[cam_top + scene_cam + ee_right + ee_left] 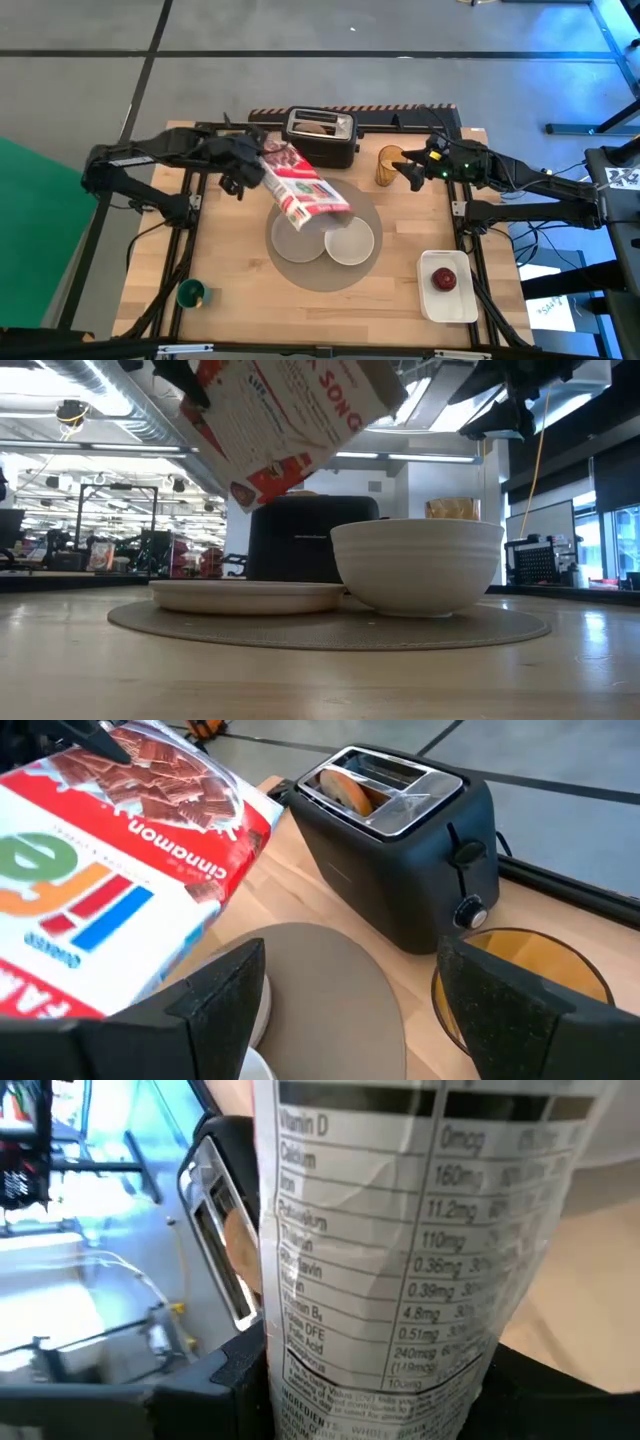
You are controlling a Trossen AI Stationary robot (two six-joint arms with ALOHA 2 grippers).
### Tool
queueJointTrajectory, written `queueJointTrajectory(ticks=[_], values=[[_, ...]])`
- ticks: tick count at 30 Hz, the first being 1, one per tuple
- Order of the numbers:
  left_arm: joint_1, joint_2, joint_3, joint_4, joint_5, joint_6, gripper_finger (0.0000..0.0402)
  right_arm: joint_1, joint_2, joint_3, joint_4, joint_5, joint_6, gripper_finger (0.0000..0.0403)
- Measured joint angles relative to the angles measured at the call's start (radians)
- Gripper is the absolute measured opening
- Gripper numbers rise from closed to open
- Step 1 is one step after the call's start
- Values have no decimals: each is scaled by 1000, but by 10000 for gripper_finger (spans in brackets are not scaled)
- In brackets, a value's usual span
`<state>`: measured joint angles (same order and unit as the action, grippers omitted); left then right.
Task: Arrange a breakfast setting
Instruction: Pour the cereal into the white bowl
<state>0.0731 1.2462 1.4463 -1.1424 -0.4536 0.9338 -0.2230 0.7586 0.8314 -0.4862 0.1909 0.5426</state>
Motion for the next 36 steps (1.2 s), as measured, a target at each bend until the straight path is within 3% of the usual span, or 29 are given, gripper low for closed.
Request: queueJointTrajectory(ticks=[5,13,24,36], values=[[-34,51,11,1,-109,71,209,0,0,0,-4,0,3,287],[-76,103,12,3,-179,115,209,0,0,0,-3,-10,3,287],[-149,174,12,49,-359,123,208,0,0,0,-4,-56,-1,287],[-212,194,11,78,-451,36,208,0,0,0,-3,-118,-26,287]])
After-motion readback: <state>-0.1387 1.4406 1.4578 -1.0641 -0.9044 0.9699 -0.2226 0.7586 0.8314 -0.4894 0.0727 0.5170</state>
